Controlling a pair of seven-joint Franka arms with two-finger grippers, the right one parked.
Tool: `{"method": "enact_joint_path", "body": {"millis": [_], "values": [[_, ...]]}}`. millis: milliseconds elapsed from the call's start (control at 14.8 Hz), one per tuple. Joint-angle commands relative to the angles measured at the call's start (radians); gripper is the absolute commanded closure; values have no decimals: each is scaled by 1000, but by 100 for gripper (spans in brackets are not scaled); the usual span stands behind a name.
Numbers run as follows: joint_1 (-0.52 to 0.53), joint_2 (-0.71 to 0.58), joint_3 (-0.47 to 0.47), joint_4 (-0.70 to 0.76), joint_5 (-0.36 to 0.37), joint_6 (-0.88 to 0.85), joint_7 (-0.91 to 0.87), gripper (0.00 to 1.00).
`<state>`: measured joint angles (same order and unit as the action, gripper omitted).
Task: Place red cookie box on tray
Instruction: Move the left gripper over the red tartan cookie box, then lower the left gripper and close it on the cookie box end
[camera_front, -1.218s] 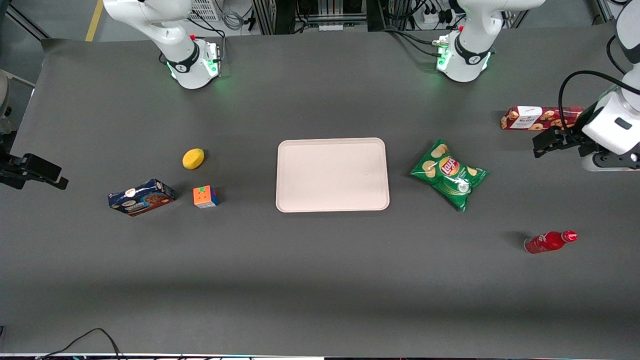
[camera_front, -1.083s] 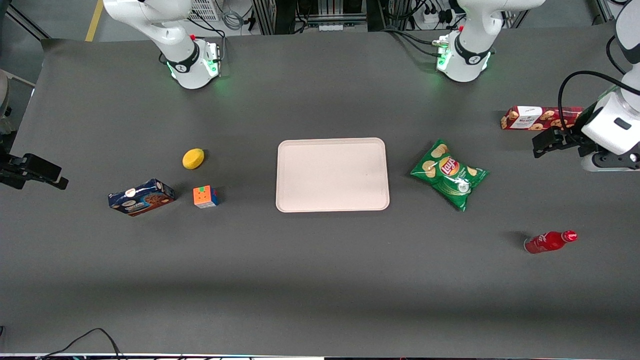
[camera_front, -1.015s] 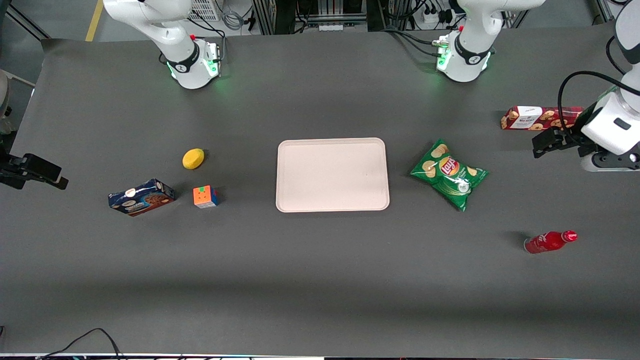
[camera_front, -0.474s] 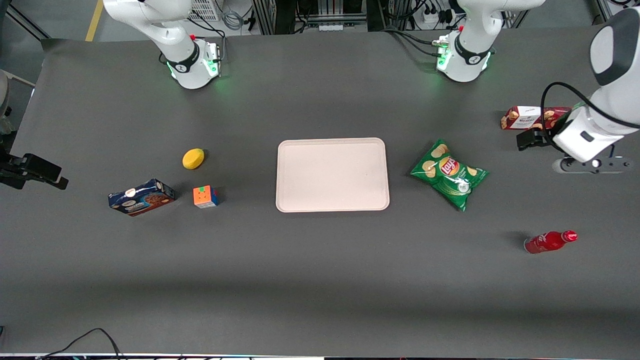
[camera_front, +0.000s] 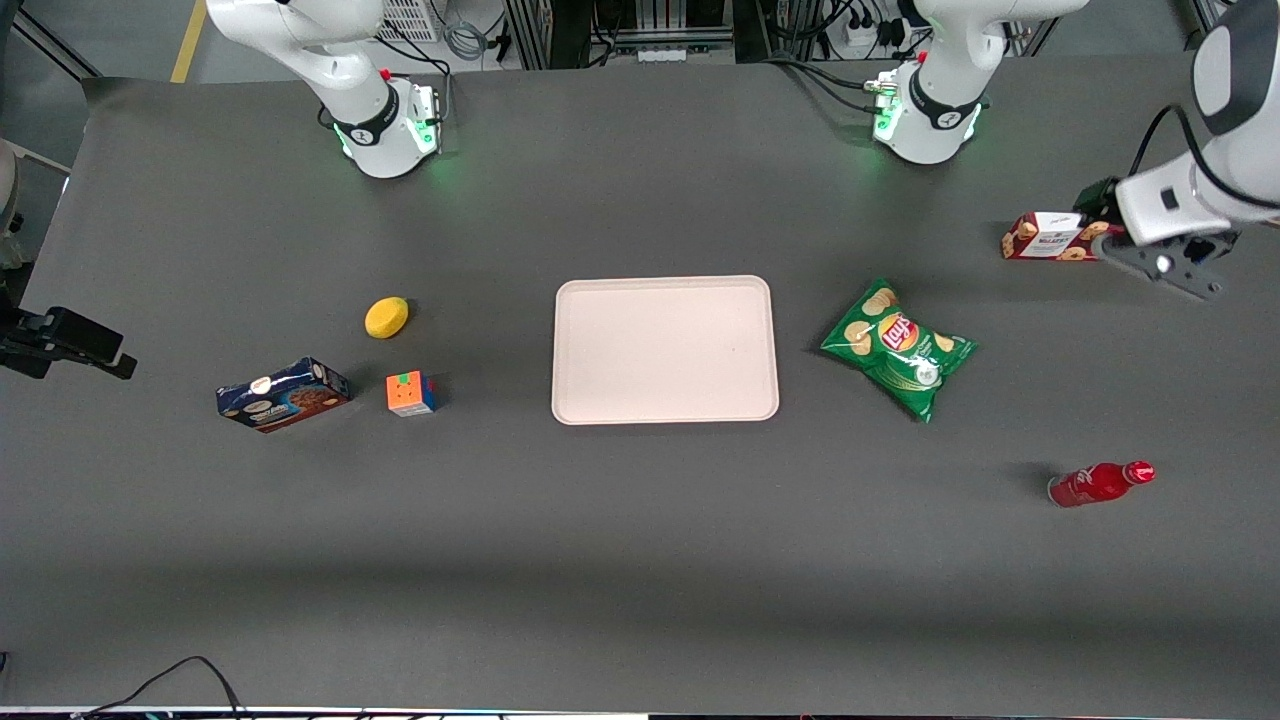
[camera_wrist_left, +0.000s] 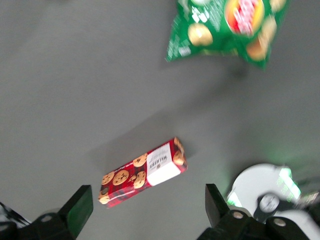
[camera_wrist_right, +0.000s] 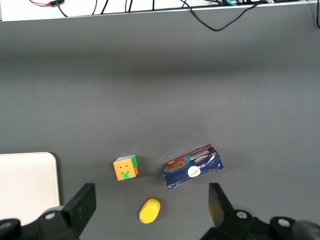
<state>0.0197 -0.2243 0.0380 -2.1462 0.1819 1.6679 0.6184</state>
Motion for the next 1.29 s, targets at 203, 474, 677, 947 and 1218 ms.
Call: {"method": "enact_joint_path", "body": {"millis": [203, 474, 677, 947, 1218], "values": [[32, -203, 89, -372, 48, 246, 593, 0], [107, -240, 170, -474, 68, 308, 895, 0], [125, -236, 281, -529, 160, 398, 1004, 0], [126, -161, 405, -575, 194, 578, 1147, 0], [126, -80, 436, -619, 194, 723, 1185, 0]]}}
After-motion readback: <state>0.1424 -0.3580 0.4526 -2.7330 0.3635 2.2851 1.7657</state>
